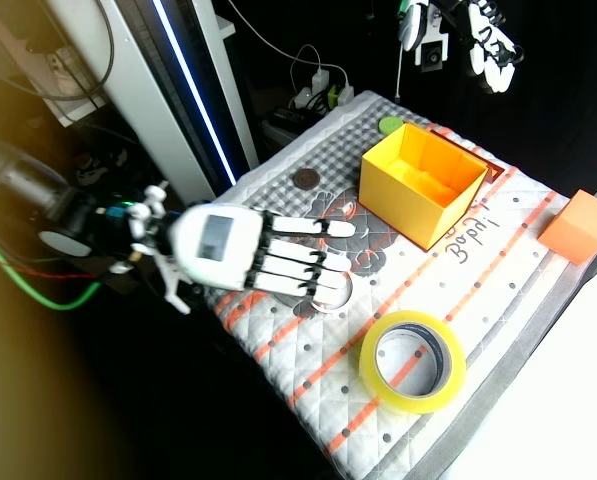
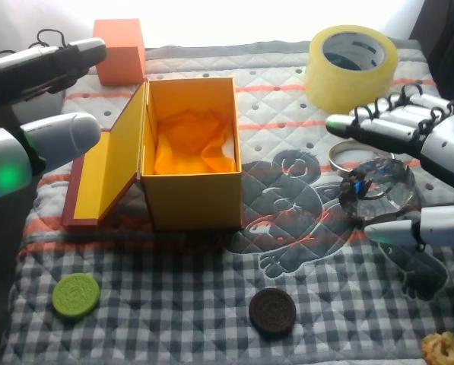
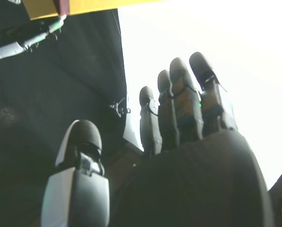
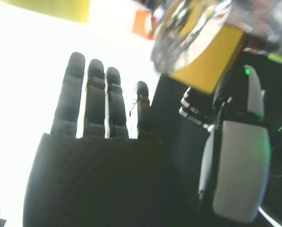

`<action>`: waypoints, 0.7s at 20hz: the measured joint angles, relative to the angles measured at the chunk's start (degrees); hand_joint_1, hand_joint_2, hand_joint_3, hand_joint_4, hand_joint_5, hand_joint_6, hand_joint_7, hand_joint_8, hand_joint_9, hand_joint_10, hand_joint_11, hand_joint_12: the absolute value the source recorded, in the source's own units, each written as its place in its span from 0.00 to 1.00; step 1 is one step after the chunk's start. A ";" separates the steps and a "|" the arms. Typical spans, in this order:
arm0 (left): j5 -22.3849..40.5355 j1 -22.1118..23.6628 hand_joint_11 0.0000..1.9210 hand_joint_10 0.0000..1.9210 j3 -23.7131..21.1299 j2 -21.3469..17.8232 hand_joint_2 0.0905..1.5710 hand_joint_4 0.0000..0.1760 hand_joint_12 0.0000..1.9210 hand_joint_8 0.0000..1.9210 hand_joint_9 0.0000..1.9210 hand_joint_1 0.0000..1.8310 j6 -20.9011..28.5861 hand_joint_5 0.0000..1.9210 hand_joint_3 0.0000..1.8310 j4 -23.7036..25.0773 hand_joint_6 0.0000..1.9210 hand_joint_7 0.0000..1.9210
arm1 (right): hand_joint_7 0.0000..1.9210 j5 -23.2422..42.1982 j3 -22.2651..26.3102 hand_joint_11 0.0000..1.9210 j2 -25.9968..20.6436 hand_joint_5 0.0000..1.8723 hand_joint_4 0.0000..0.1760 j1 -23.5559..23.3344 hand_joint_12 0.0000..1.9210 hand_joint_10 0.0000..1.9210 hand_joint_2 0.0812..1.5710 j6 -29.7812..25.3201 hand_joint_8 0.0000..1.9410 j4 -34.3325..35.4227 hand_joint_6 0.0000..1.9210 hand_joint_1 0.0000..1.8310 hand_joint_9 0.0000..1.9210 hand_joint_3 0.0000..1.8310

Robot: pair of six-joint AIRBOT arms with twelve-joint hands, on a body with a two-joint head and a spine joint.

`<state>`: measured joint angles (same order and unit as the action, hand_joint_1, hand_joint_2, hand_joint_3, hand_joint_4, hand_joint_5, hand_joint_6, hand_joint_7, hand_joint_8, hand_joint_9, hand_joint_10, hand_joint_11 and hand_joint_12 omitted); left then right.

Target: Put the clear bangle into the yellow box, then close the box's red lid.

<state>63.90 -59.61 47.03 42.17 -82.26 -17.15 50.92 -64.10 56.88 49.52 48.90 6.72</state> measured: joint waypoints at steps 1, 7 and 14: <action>-0.07 -0.02 0.00 0.00 0.00 0.22 0.73 0.81 0.37 0.00 0.20 0.18 0.00 0.18 0.00 -0.24 0.00 0.19 | 0.48 -1.01 -0.37 0.22 0.17 0.41 0.00 0.00 0.56 0.05 0.68 0.02 0.02 0.31 0.02 0.48 0.46 0.00; -0.17 -0.02 0.00 0.00 0.00 0.24 0.73 0.81 0.42 0.00 0.19 0.17 0.00 0.16 0.00 -0.09 0.00 0.19 | 0.52 -0.63 -1.64 0.41 1.27 0.45 0.00 -0.44 0.63 0.64 0.70 -0.59 0.47 1.44 0.51 0.75 0.51 0.00; -0.26 -0.07 0.00 0.00 0.13 0.63 0.71 0.95 0.36 0.00 0.21 0.21 0.02 0.19 0.00 -0.02 0.00 0.20 | 0.60 -1.46 -1.20 0.51 1.29 0.47 0.00 -8.35 0.45 0.15 0.69 -2.32 0.42 -8.02 0.53 0.69 0.67 0.00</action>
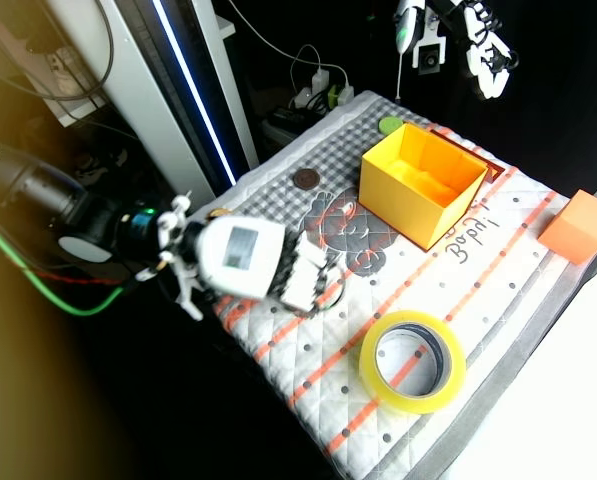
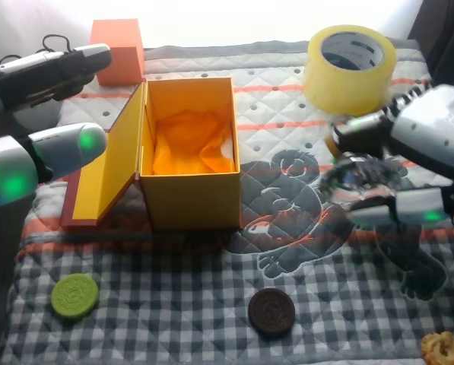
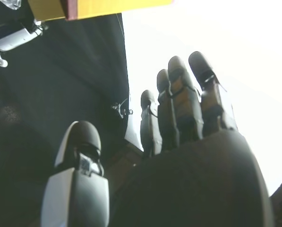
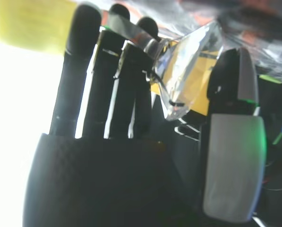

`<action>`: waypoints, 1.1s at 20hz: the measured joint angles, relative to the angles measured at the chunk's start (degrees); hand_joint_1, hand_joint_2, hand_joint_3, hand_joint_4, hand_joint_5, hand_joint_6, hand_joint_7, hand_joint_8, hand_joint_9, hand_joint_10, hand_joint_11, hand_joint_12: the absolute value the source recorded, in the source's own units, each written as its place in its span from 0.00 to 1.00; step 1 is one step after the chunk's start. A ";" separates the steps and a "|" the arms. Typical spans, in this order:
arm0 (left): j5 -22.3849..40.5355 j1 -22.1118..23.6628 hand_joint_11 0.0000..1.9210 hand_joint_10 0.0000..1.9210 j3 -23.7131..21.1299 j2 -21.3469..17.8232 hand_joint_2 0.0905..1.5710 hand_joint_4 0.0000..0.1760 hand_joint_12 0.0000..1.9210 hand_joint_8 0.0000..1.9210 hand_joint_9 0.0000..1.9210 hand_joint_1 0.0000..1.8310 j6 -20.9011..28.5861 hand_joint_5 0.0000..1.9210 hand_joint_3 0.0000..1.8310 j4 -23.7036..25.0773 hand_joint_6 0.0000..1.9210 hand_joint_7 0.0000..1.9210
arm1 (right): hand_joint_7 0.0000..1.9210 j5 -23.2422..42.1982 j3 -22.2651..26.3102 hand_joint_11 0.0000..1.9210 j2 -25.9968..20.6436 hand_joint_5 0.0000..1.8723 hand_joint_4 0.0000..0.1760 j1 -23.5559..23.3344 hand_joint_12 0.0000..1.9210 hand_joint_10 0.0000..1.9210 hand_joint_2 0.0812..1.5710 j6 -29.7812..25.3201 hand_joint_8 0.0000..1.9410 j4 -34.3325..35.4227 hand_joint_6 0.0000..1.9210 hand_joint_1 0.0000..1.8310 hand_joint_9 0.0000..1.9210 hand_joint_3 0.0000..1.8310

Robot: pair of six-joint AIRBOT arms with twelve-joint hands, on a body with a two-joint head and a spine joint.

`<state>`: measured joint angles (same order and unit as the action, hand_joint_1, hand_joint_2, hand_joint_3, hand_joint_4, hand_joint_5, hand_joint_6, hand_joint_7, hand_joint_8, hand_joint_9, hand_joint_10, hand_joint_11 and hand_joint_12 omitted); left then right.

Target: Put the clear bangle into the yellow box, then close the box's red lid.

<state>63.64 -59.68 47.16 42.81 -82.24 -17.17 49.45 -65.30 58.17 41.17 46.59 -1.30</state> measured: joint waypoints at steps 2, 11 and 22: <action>-0.11 0.00 0.00 0.00 0.24 0.26 0.72 0.83 0.35 0.00 0.20 0.20 0.02 0.20 0.00 -0.04 0.00 0.20 | 0.55 2.97 0.15 0.44 0.15 0.55 0.00 -3.58 0.75 0.42 0.68 -0.57 0.55 -2.03 0.34 0.69 0.59 0.00; -0.09 -0.13 0.00 0.00 1.60 0.55 0.73 0.83 0.26 0.00 0.19 0.21 0.11 0.19 0.00 -1.70 0.00 0.18 | 0.62 0.79 -5.03 0.70 10.80 0.50 0.00 -17.35 0.09 0.00 0.68 -0.70 0.36 -7.30 0.53 0.68 0.71 0.00; 0.13 0.24 0.00 0.00 2.78 1.31 0.74 0.92 0.22 0.00 0.17 0.15 0.26 0.19 0.00 -3.39 0.00 0.18 | 0.43 -3.93 -6.16 0.26 17.84 0.37 0.00 -18.25 0.48 0.00 0.69 -0.70 0.07 -6.21 0.22 0.56 0.47 0.00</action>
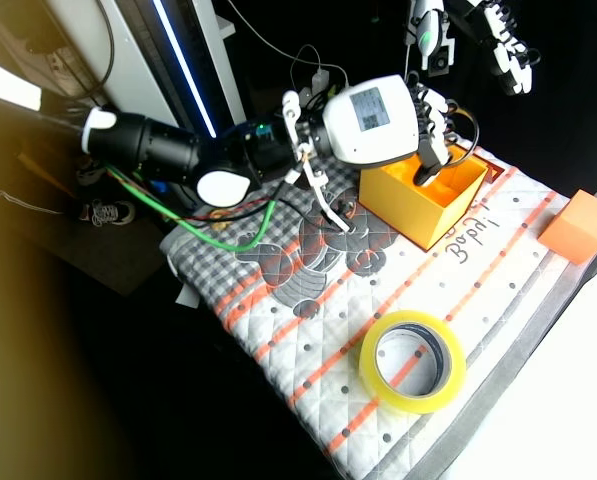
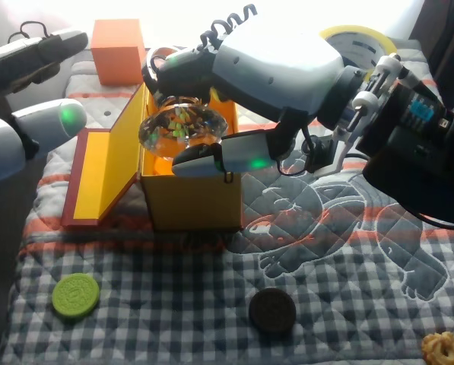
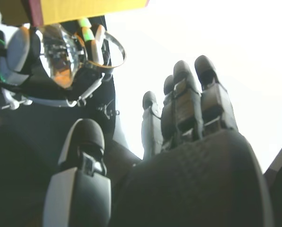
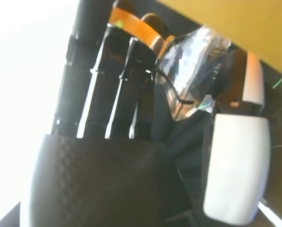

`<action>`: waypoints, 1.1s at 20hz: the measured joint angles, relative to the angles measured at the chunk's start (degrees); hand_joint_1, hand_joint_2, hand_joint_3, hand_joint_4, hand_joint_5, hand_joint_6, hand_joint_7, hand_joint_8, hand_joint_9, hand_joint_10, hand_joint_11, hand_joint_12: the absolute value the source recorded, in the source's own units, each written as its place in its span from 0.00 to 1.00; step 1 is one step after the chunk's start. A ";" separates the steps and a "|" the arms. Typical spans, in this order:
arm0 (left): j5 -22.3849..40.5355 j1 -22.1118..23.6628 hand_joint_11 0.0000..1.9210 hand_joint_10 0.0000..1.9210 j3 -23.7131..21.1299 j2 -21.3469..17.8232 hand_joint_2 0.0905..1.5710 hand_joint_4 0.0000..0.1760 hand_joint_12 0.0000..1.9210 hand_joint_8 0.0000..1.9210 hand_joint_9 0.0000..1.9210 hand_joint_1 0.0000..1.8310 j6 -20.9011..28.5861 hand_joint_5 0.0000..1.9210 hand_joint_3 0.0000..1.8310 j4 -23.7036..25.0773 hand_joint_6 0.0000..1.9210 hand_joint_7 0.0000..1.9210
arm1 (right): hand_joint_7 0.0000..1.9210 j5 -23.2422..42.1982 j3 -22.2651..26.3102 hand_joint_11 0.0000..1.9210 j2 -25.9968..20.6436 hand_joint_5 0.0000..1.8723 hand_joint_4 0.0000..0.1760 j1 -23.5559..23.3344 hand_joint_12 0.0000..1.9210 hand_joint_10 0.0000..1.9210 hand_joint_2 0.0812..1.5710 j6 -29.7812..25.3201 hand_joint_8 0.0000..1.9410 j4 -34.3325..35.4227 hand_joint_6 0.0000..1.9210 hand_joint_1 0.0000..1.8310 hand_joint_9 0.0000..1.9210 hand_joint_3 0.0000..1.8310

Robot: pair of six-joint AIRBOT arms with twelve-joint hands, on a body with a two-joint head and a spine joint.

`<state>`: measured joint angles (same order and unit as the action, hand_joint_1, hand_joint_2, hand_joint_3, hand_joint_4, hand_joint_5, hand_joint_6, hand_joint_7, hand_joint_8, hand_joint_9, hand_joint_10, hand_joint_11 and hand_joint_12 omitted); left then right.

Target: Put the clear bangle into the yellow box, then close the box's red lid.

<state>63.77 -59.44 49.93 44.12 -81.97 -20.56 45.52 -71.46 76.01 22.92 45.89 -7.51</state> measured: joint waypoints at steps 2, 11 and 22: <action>0.00 0.00 0.00 0.00 0.00 0.00 0.75 0.95 0.25 0.00 0.16 0.18 1.11 0.16 0.00 0.00 0.00 0.15 | 0.23 0.07 0.07 0.15 -0.07 0.21 0.00 0.22 0.45 0.00 0.64 -0.04 0.00 0.44 0.01 0.38 0.28 0.00; -0.09 0.00 0.00 0.00 0.11 -0.04 0.77 0.89 0.27 0.00 0.17 0.21 3.15 0.17 0.00 0.55 0.00 0.15 | 0.13 2.10 0.02 0.03 -2.38 0.05 0.00 0.61 0.69 0.01 0.65 -0.33 0.00 2.23 0.00 0.11 0.21 0.00; -2.38 -8.17 0.00 0.00 -6.32 -7.98 0.88 0.00 0.34 0.00 0.22 0.07 18.18 0.13 0.01 19.76 0.00 0.21 | 0.15 16.52 5.33 0.00 -15.93 0.13 0.16 10.29 0.49 0.00 0.68 -0.28 0.00 8.37 0.00 0.13 0.16 0.00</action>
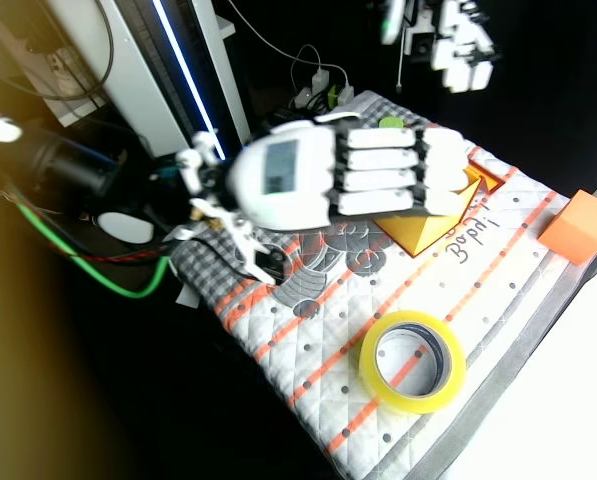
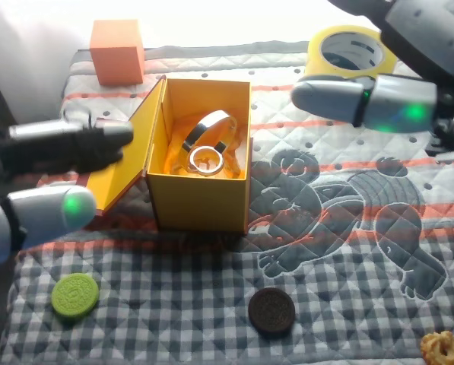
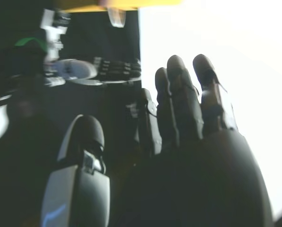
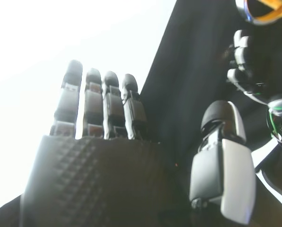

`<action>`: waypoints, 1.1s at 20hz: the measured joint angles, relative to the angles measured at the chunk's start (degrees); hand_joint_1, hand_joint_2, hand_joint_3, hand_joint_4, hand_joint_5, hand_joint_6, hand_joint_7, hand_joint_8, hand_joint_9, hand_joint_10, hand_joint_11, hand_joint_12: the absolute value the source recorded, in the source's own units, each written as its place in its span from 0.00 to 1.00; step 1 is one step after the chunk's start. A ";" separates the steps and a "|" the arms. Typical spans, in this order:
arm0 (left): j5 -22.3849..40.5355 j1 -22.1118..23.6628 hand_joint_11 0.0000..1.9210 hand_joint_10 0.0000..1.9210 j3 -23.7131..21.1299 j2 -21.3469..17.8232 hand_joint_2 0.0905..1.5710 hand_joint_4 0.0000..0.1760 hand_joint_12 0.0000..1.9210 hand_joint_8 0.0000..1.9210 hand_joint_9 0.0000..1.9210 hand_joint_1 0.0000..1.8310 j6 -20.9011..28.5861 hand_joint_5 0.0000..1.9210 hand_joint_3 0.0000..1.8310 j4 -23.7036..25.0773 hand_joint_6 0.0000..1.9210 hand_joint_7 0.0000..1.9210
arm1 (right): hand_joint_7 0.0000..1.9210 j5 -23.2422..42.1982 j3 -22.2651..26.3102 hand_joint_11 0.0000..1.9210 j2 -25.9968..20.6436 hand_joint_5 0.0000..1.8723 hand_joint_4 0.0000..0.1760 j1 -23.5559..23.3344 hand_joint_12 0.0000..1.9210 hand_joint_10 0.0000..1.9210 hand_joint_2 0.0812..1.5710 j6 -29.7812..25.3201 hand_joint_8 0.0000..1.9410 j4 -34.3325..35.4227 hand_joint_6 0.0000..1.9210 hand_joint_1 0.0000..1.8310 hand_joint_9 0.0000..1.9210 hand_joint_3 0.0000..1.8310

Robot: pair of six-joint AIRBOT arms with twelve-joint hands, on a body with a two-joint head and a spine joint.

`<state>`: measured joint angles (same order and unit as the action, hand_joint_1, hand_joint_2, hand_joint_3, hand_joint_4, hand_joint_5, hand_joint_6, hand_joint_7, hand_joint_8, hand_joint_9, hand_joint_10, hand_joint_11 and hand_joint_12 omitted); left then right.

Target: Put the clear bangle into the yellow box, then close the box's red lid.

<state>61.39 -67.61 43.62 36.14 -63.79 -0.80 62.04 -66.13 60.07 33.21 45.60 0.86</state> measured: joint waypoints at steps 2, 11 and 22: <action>-1.29 -2.05 0.03 0.00 0.00 0.02 0.91 0.00 0.35 0.00 0.19 0.05 4.46 0.12 0.01 2.36 0.00 0.18 | 0.15 1.29 0.39 0.00 -0.48 0.14 0.23 1.38 0.38 0.00 0.69 0.00 0.00 1.79 0.00 0.14 0.13 0.00; -10.49 -1.44 0.02 0.00 5.60 8.81 0.89 0.00 0.24 0.00 0.11 0.18 6.32 0.10 0.00 0.81 0.00 0.10 | 0.12 6.21 1.90 0.00 -1.92 0.14 0.21 3.89 0.25 0.00 0.73 0.02 0.00 3.89 0.00 0.13 0.09 0.00; -12.09 0.17 0.00 0.00 6.80 9.55 0.85 0.00 0.02 0.00 0.00 0.17 -0.35 0.00 0.00 -7.76 0.00 0.00 | 0.19 7.96 3.43 0.00 -3.78 0.14 0.38 7.26 0.18 0.00 0.72 0.04 0.00 6.54 0.00 0.12 0.11 0.00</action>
<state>49.30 -67.44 50.41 45.69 -64.14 -8.56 70.00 -62.70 56.29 40.47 45.65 7.40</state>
